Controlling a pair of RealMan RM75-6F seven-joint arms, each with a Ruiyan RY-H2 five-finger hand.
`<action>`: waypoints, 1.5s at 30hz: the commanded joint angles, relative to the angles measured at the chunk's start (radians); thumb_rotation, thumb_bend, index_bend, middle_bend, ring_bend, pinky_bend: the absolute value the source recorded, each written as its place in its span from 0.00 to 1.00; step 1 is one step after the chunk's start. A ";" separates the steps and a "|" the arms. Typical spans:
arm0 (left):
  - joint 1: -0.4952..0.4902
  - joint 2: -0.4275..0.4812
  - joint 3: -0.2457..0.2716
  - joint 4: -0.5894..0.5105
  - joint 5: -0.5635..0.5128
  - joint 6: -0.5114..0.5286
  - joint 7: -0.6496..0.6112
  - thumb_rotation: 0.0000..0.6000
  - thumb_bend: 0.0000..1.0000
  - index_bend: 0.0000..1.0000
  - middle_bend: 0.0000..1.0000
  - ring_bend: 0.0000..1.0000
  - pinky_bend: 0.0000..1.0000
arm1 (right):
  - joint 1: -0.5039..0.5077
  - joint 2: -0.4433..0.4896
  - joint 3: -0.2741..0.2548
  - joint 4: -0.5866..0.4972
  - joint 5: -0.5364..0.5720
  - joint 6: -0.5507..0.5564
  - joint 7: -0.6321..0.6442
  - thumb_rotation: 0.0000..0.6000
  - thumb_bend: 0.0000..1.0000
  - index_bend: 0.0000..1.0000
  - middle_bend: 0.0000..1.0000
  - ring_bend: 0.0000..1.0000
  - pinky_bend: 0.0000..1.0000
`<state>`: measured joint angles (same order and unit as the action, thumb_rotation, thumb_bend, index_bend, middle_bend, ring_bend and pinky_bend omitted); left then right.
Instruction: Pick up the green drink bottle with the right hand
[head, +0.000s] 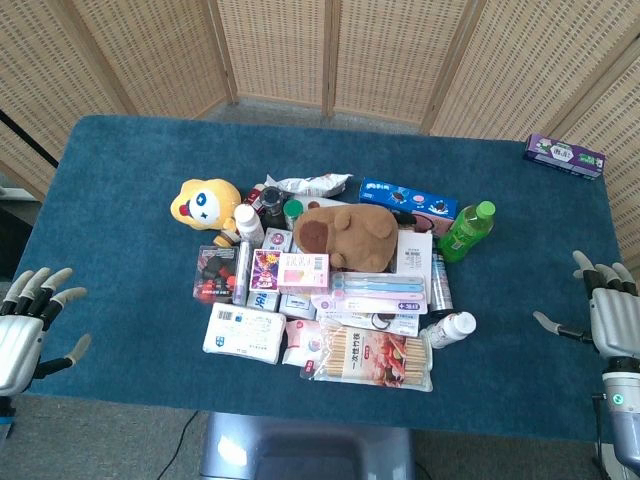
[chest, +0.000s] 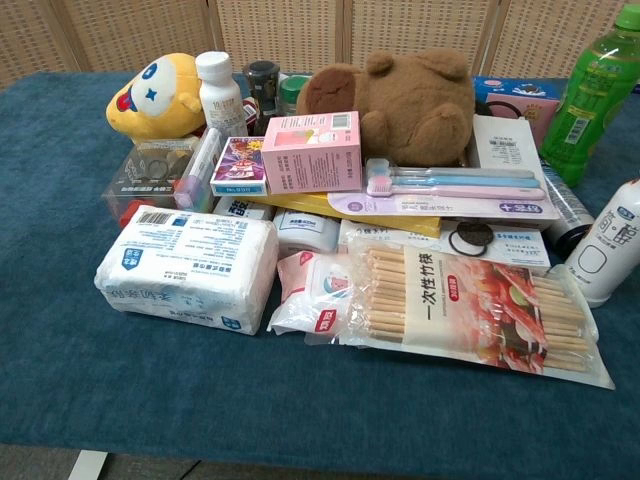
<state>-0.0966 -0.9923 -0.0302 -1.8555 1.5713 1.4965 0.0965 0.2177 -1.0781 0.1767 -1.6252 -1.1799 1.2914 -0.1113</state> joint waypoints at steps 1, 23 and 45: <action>0.000 -0.004 0.001 0.000 0.002 0.000 0.000 0.86 0.36 0.27 0.14 0.07 0.00 | 0.002 -0.001 0.004 -0.001 -0.002 -0.002 0.016 0.56 0.04 0.00 0.30 0.14 0.00; 0.014 0.025 0.019 -0.028 0.041 0.027 -0.013 0.86 0.36 0.26 0.14 0.07 0.00 | 0.103 -0.037 0.078 0.117 -0.078 -0.235 0.616 0.57 0.03 0.00 0.07 0.00 0.00; 0.035 0.063 0.035 -0.110 0.103 0.062 0.025 0.86 0.36 0.26 0.14 0.07 0.00 | 0.258 -0.143 0.097 0.404 -0.043 -0.490 0.794 0.56 0.03 0.00 0.00 0.00 0.00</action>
<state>-0.0622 -0.9300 0.0049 -1.9625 1.6716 1.5560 0.1179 0.4659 -1.2142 0.2710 -1.2318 -1.2237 0.8131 0.6727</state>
